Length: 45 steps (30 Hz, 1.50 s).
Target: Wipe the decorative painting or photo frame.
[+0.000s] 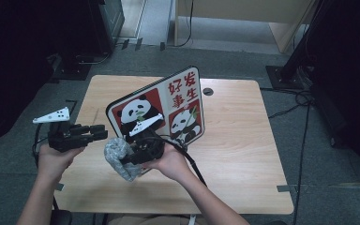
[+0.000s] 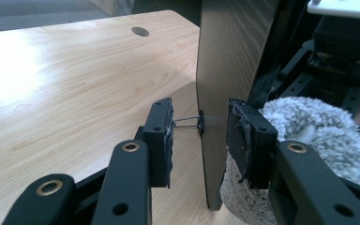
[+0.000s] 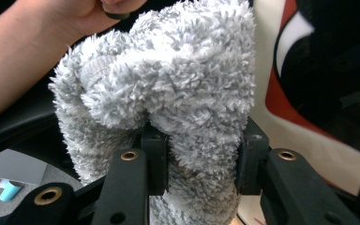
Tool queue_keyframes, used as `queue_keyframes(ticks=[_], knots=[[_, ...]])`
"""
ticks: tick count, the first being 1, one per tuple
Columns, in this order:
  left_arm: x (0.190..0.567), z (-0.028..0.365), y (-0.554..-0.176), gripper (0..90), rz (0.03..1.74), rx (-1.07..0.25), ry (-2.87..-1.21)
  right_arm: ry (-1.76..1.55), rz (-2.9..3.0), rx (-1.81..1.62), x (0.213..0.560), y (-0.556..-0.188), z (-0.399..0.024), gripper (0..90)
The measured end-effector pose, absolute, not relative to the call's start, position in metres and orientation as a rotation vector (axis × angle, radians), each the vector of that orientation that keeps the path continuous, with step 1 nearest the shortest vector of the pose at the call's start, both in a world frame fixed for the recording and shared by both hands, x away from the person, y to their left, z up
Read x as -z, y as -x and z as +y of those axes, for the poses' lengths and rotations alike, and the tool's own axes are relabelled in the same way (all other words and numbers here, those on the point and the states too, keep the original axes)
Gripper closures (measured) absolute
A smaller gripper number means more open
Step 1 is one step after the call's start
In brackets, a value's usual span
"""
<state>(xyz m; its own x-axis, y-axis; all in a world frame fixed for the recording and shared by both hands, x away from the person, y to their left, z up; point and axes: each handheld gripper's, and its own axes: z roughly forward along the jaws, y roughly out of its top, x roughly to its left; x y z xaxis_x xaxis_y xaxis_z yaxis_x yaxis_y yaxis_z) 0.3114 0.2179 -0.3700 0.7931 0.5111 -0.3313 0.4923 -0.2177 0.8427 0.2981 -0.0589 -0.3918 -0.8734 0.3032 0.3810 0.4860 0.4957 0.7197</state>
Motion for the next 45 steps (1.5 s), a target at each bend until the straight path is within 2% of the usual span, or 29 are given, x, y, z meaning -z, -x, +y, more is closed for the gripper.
queue_keyframes(ticks=[17, 37, 45], knots=[[0.36, 0.203, -0.306, 62.4, 0.704, 0.049, -1.906, 0.707, -2.527, 1.279, 0.414, -0.293, -0.064, 64.8], [0.368, 0.182, -0.311, 62.9, 0.688, 0.08, -1.945, 0.724, -2.524, 1.253, 0.437, -0.288, -0.067, 64.8], [0.37, 0.177, -0.313, 67.2, 0.682, 0.09, -1.945, 0.725, -2.531, 1.226, 0.45, -0.284, -0.069, 64.8]])
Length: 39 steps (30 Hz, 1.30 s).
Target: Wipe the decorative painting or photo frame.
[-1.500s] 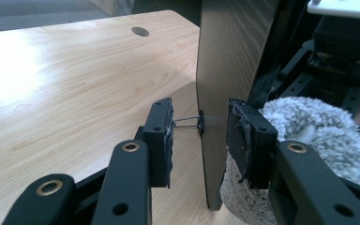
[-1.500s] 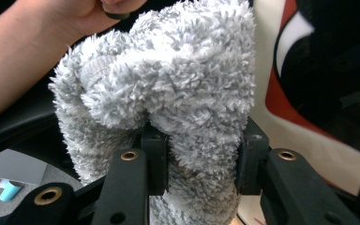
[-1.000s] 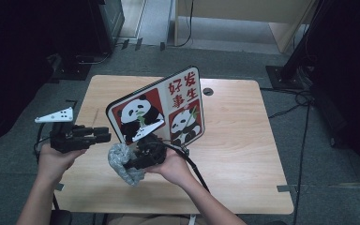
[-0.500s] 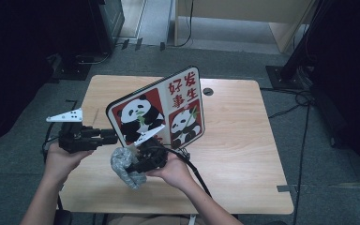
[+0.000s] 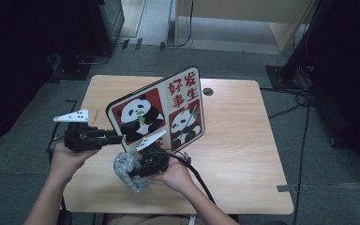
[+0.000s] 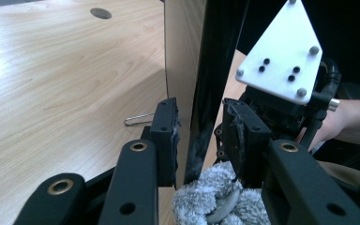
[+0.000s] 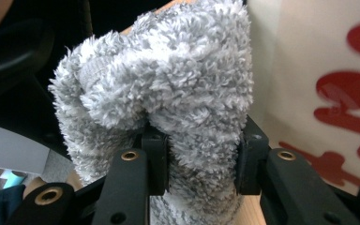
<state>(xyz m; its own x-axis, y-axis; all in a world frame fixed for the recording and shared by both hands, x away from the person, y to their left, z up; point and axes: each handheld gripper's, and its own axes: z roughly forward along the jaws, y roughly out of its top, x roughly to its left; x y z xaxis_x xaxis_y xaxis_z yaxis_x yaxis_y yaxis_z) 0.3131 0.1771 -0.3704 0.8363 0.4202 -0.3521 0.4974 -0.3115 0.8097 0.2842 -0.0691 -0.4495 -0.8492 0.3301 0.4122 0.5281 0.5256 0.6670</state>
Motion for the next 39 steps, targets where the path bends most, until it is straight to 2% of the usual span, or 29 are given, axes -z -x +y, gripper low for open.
queue_keyframes(ticks=[16, 21, 26, 39], knots=[[0.376, 0.169, -0.315, 76.5, 0.692, 0.111, -1.954, 0.707, -2.5, 1.231, 0.473, -0.283, -0.079, 64.8], [0.377, 0.169, -0.315, 76.6, 0.693, 0.118, -1.946, 0.704, -2.491, 1.226, 0.473, -0.284, -0.082, 65.1], [0.377, 0.169, -0.315, 76.6, 0.694, 0.116, -1.944, 0.667, -2.503, 1.22, 0.461, -0.283, -0.084, 66.1], [0.377, 0.169, -0.315, 76.5, 0.693, 0.114, -1.945, 0.681, -2.503, 1.348, 0.402, -0.293, -0.116, 66.0]])
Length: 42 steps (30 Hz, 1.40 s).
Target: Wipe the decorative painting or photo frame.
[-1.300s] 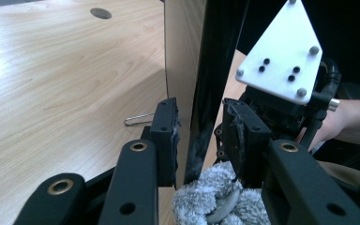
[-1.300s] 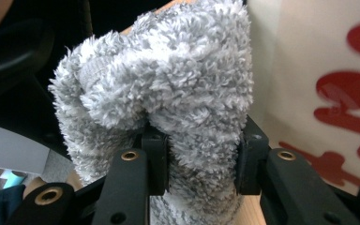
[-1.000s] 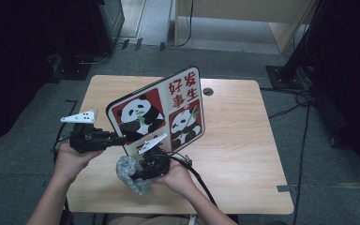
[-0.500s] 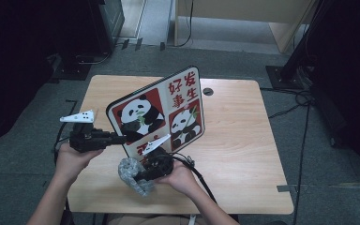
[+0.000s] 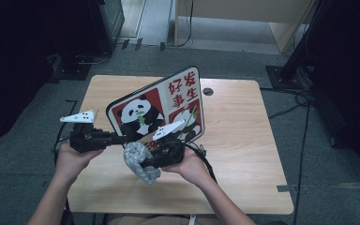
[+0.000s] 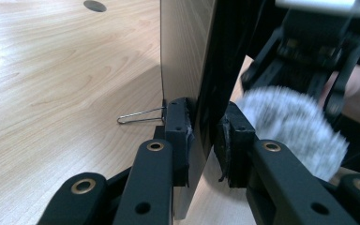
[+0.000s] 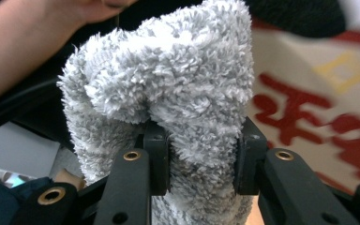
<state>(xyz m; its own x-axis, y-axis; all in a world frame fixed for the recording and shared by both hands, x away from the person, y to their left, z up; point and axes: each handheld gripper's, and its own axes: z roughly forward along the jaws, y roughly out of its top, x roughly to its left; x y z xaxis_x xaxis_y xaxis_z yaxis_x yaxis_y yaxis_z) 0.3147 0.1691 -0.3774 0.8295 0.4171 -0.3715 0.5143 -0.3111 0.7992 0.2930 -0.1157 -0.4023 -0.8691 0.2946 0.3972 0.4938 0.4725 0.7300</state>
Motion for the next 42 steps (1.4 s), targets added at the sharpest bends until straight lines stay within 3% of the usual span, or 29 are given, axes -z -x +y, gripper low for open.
queue_keyframes(ticks=[14, 28, 42], knots=[[0.377, 0.169, -0.314, 76.5, 0.695, 0.115, -1.945, 0.702, -2.54, 1.486, 0.313, -0.308, -0.133, 65.9], [0.378, 0.169, -0.315, 76.6, 0.687, 0.114, -1.942, 0.701, -2.618, 1.599, 0.225, -0.339, -0.117, 65.4], [0.377, 0.169, -0.314, 77.3, 0.68, 0.099, -1.952, 0.73, -2.715, 1.559, 0.216, -0.357, -0.082, 60.6]])
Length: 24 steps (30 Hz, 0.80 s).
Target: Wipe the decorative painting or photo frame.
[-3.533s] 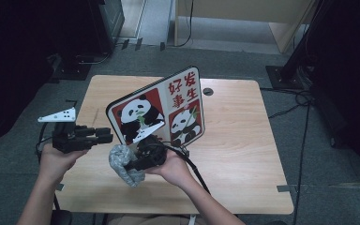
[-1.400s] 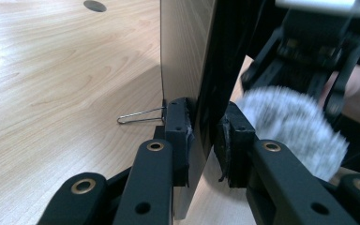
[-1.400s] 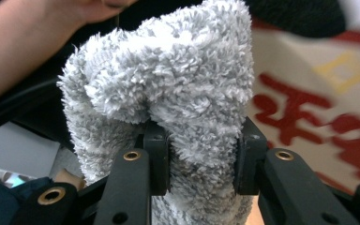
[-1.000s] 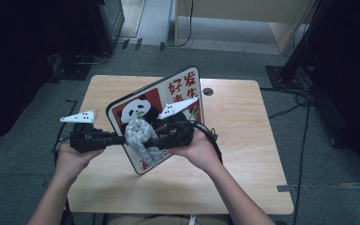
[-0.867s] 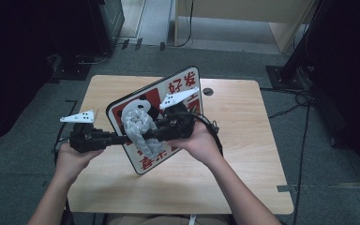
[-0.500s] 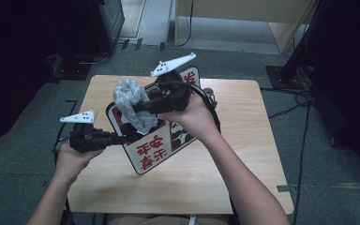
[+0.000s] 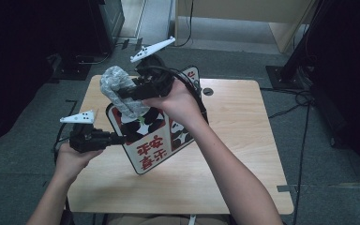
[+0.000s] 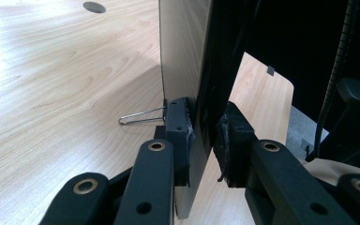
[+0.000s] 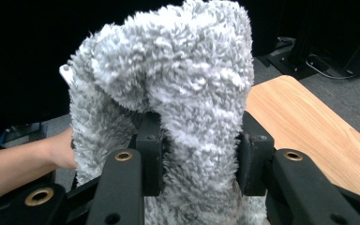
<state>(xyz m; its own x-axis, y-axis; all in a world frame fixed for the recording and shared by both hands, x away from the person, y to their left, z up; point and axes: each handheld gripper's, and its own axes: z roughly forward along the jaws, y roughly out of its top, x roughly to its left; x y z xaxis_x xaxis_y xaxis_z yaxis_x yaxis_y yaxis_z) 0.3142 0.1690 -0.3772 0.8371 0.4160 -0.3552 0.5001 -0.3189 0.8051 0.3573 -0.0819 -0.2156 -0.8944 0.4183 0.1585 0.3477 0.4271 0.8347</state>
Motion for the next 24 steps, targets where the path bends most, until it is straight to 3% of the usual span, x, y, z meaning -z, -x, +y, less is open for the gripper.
queue_keyframes(ticks=[7, 14, 24], knots=[[0.377, 0.169, -0.314, 77.5, 0.677, 0.093, -1.96, -0.692, 2.581, -1.485, 0.222, -0.362, -0.07, 55.9], [0.377, 0.169, -0.314, 77.7, 0.67, 0.087, -1.963, -0.714, 2.579, -1.464, 0.222, -0.361, -0.063, 63.5], [0.377, 0.169, -0.314, 77.8, 0.673, 0.082, -1.963, -0.709, 2.596, -1.444, 0.218, -0.365, -0.052, 63.7]])
